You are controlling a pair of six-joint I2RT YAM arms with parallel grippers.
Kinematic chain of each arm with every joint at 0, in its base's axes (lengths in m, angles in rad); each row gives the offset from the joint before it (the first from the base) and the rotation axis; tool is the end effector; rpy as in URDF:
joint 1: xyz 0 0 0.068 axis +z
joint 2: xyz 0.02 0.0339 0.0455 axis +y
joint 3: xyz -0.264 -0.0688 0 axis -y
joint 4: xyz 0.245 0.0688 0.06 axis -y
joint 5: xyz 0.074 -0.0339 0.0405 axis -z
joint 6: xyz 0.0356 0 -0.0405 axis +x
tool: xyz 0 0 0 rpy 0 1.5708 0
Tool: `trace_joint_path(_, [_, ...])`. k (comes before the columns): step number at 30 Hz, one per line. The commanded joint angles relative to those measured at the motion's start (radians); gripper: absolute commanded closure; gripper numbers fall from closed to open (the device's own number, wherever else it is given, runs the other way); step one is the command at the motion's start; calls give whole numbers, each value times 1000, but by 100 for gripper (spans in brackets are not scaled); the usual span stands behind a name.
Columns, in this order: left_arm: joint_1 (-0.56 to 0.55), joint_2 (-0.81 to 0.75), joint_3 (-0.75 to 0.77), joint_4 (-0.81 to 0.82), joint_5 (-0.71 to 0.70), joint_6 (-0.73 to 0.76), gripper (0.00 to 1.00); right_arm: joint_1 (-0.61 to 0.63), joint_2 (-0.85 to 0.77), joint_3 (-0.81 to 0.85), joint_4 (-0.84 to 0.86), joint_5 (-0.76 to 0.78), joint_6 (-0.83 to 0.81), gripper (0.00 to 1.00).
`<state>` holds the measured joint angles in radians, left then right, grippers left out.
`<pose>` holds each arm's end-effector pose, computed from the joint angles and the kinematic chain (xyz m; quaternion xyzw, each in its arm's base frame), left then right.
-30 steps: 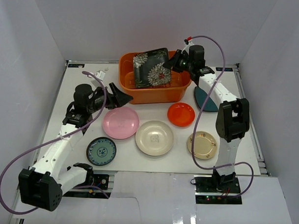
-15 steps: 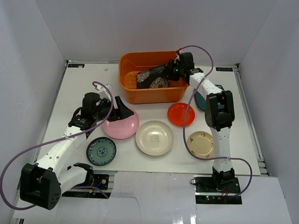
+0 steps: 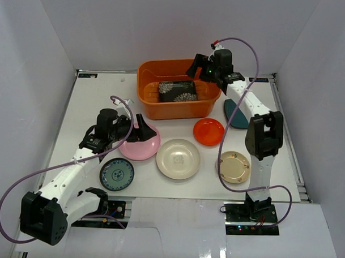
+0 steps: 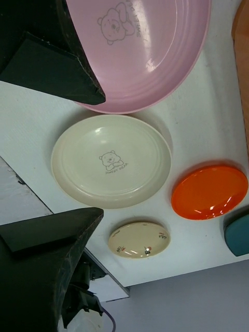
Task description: Place the plates into the plastic bin on the countertop
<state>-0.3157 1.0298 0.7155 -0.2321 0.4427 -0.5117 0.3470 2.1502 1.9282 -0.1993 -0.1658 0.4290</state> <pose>0.2104 -0.0848 0.2660 0.0239 0.8569 -0.3674 0.3609 0.4835 0.1811 0.2944 -0.0107 0.8376 0.2693 0.4752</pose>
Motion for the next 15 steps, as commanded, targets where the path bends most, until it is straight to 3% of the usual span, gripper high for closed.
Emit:
trace_joint_path(1, [-40,-56,32,-23,-16,47,9,-17,-244,-101,110,86,-1,2])
trace_joint_path(2, [-48,-62,27,-21,-18,52,8,-38,-287,-151,127,92,14,0])
trace_joint_path(4, [-77,-80,25,-27,-15,64,5,-68,-449,-360,178,101,77,6])
trace_joint_path(6, [-107,-97,29,-35,-7,73,5,-117,-573,-536,277,144,126,17])
trace_joint_path(7, [-117,-121,30,-36,-2,76,4,-135,-689,-708,297,216,143,22])
trace_joint_path(8, [-128,-134,30,-38,-4,79,4,-182,-738,-789,308,245,164,37])
trace_joint_path(9, [-137,-145,32,-39,-4,84,4,-213,-786,-866,311,258,184,44])
trace_joint_path(10, [-152,-163,33,-41,-12,90,4,-274,-861,-1012,320,262,227,58])
trace_joint_path(11, [-160,-169,36,-44,-16,96,4,-307,-892,-1081,333,253,253,63])
trace_joint_path(13, [-190,-183,39,-55,-41,108,4,-418,-952,-1251,377,182,328,66])
trace_joint_path(15, [-218,-186,41,-65,-55,116,4,-466,-975,-1345,463,137,365,59])
